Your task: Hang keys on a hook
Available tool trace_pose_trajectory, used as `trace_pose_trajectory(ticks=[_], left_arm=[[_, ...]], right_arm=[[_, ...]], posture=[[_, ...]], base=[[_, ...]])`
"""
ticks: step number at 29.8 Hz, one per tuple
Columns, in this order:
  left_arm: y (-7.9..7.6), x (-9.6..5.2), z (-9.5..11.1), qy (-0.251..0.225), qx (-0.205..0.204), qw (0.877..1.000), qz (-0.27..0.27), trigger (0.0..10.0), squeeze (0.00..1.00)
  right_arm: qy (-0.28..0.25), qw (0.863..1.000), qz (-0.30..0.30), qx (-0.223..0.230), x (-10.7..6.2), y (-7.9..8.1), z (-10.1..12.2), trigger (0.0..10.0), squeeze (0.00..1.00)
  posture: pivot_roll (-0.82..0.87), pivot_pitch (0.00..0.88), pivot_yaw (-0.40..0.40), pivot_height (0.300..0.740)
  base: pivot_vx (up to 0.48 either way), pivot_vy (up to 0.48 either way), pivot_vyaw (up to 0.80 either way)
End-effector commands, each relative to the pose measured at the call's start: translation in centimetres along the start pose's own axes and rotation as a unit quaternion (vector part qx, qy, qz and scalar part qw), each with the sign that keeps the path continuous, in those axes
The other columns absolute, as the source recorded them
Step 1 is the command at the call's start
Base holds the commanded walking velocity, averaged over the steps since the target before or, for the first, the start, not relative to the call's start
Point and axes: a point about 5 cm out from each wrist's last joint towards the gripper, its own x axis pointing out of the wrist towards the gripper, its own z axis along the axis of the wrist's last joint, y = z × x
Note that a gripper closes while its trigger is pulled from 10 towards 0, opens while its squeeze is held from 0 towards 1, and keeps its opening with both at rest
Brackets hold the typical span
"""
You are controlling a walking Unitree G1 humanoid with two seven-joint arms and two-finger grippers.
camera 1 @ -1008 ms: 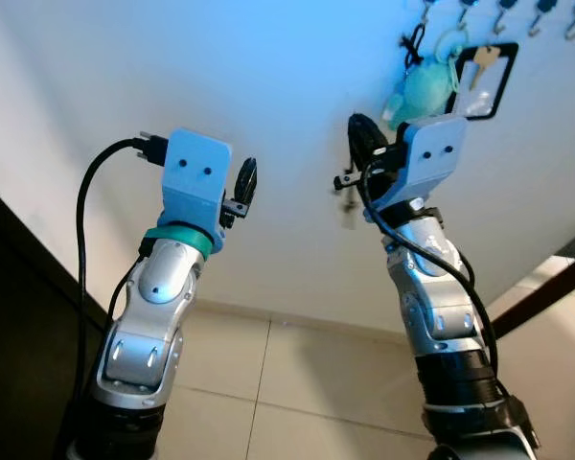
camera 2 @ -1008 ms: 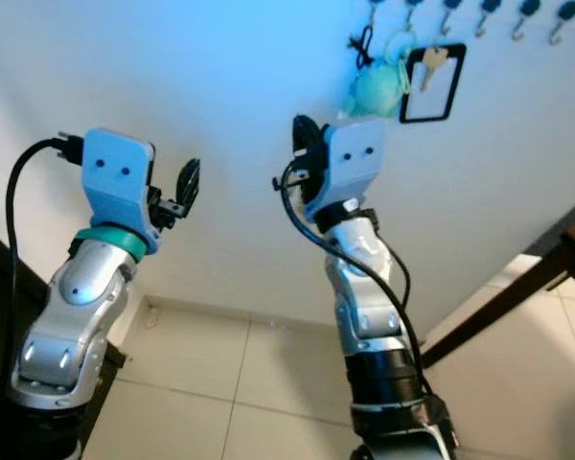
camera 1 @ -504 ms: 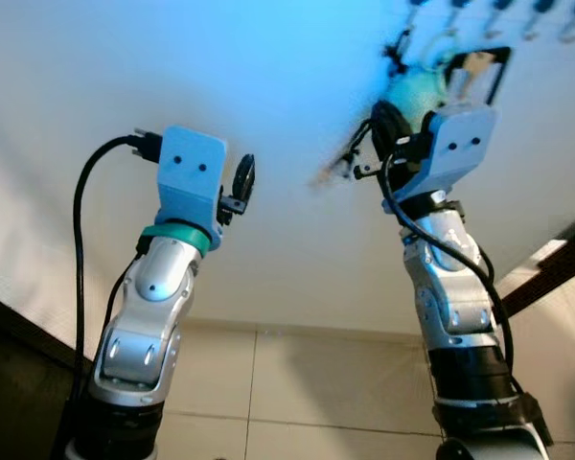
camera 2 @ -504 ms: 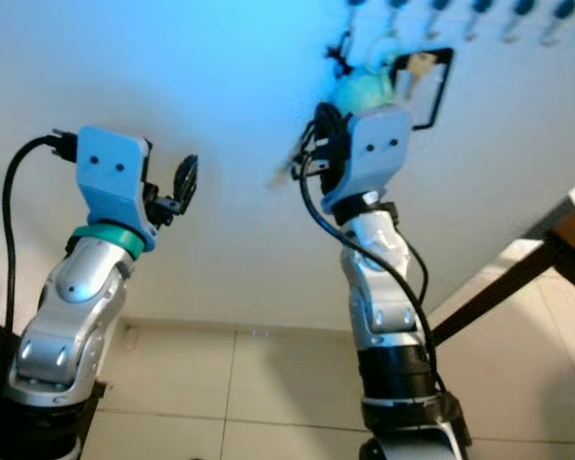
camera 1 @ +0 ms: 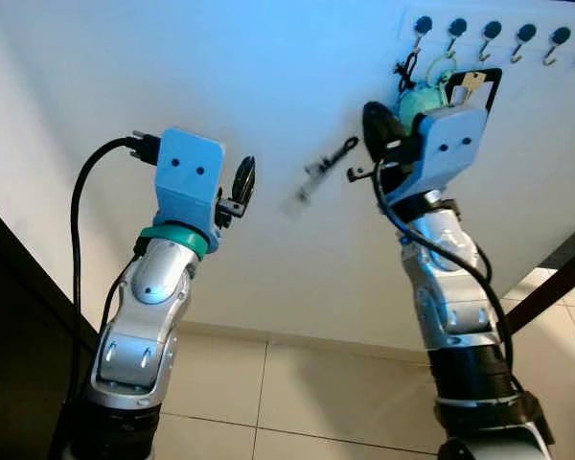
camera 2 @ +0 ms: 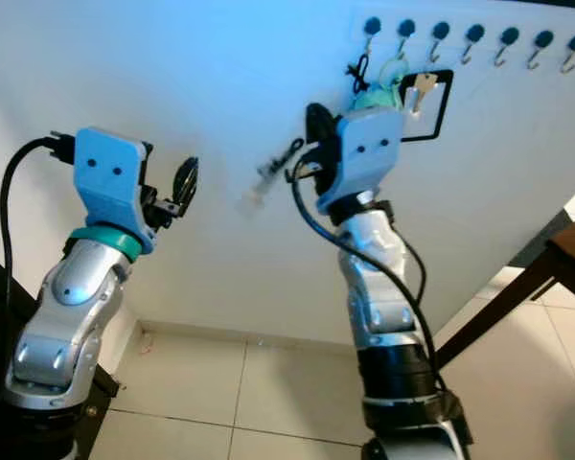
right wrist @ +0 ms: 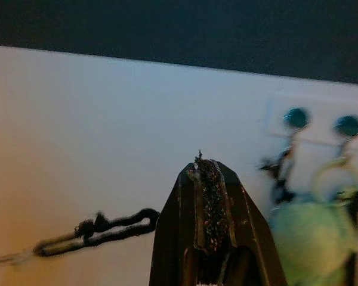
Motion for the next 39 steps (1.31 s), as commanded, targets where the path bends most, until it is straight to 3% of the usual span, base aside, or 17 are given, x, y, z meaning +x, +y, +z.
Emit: trace_pose_trajectory(ticks=[1, 2, 7, 13, 22, 39], left_arm=[[-0.2, 0.0, 0.3, -0.008, -0.001, 1.0, -0.011, 10.0, 0.0], [-0.2, 0.0, 0.3, -0.01, -0.001, 1.0, -0.013, 10.0, 0.0], [-0.2, -0.1, 0.3, -0.011, -0.001, 1.0, -0.016, 10.0, 0.0], [-0.6, -0.4, -0.2, 0.002, -0.013, 1.0, -0.021, 10.0, 0.0], [-0.8, -0.6, -0.2, 0.0, -0.002, 1.0, -0.03, 10.0, 0.0], [-0.9, -0.6, -0.3, -0.001, 0.002, 0.999, -0.032, 10.0, 0.0]], right_arm=[[-0.002, 1.0, -0.014, -0.003, 0.2, -0.6, 0.0, 10.0, 0.0], [-0.003, 1.0, -0.03, -0.01, 0.3, -1.3, 0.1, 10.0, 0.0], [-0.003, 0.999, -0.04, -0.013, 0.4, -1.9, 0.2, 10.0, 0.0], [0.013, 1.0, -0.016, -0.009, -0.7, -0.8, -0.6, 10.0, 0.0], [0.021, 1.0, -0.014, -0.005, -0.9, -0.6, -1.0, 10.0, 0.0], [0.021, 1.0, -0.006, -0.002, -0.8, -0.2, -1.1, 10.0, 0.0]], posture=[[-0.05, 0.07, 0.078, 0.74], [-0.05, 0.07, 0.078, 0.74], [-0.05, 0.071, 0.08, 0.74], [-0.06, 0.072, 0.08, 0.74], [-0.06, 0.069, 0.082, 0.74], [-0.06, 0.055, 0.078, 0.74]], base=[[0.0, 0.0, 0.0], [0.0, 0.0, 0.0], [0.0, 0.0, 0.0], [0.0, 0.0, 0.0], [0.0, 0.0, 0.0], [0.0, -0.353, 0.0]])
